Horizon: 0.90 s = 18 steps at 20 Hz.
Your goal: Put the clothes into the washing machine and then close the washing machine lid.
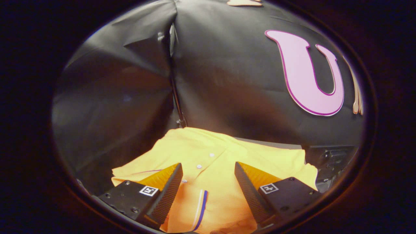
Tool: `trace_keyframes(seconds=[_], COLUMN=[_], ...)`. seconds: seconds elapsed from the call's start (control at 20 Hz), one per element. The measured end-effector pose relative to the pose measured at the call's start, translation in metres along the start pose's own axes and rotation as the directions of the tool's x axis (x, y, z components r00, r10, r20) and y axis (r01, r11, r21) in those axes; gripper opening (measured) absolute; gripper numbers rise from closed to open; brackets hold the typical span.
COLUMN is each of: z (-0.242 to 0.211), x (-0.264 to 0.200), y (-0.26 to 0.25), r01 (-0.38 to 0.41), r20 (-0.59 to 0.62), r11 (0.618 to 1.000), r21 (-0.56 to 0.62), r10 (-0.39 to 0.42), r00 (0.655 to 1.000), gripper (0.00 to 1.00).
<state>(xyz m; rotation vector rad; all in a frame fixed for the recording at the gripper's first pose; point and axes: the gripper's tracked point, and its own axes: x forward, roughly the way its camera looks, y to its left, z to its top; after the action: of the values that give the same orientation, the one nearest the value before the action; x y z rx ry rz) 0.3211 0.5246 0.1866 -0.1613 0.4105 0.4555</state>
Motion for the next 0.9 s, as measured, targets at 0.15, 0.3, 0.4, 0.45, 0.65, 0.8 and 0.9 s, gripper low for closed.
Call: trace_keyframes(seconds=[0.15,0.3,0.4,0.45,0.65,0.8,0.9], z=[-0.021,-0.028,-0.024,-0.029,-0.028,-0.027,-0.028], x=[0.005,0.009,0.008,0.005,0.008,0.006,0.005], y=[-0.008,-0.008,-0.007,-0.003,0.010,0.007,0.006], r01=[0.036,0.027,0.005,-0.002,-0.051,-0.052,-0.051], r20=[-0.123,-0.177,-0.161,-0.184,-0.191,-0.191,-0.189], r11=[0.999,1.000,1.000,1.000,0.999,0.999,0.999], r21=[-0.016,-0.014,-0.014,-0.012,0.002,0.000,-0.007], r10=[-0.037,-0.029,-0.007,-0.001,0.051,0.051,0.049], r00=[0.992,0.984,0.987,0.983,0.980,0.980,0.981], gripper=[0.97,0.97,0.94,0.92,0.47,0.03,0.01])
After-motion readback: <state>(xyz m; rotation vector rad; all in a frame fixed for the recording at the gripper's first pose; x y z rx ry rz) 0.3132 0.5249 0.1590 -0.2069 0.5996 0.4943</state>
